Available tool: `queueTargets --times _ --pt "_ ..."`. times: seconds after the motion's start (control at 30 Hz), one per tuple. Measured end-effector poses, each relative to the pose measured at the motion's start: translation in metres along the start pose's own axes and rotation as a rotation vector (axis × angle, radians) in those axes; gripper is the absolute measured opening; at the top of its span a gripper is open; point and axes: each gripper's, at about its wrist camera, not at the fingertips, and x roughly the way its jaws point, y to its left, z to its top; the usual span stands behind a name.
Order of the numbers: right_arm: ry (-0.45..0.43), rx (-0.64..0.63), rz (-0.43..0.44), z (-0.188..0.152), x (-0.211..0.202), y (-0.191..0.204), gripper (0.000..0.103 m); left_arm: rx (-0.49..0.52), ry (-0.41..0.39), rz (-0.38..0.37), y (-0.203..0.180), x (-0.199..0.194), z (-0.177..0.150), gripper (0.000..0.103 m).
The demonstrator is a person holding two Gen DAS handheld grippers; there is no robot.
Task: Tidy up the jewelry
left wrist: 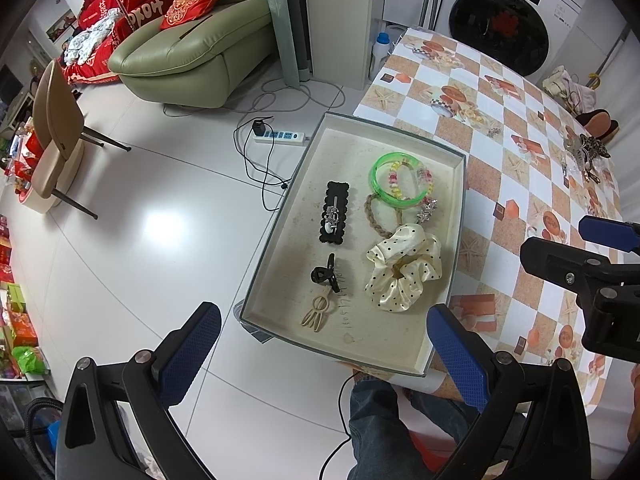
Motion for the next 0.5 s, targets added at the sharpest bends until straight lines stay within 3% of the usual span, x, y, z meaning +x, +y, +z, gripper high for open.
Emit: queueTargets --times 0.5 --pt "0.000 -0.002 0.001 -0.0002 0.0000 0.0003 0.089 -0.006 -0.004 0.007 -0.0002 -0.0004 -0.0010 0.103"
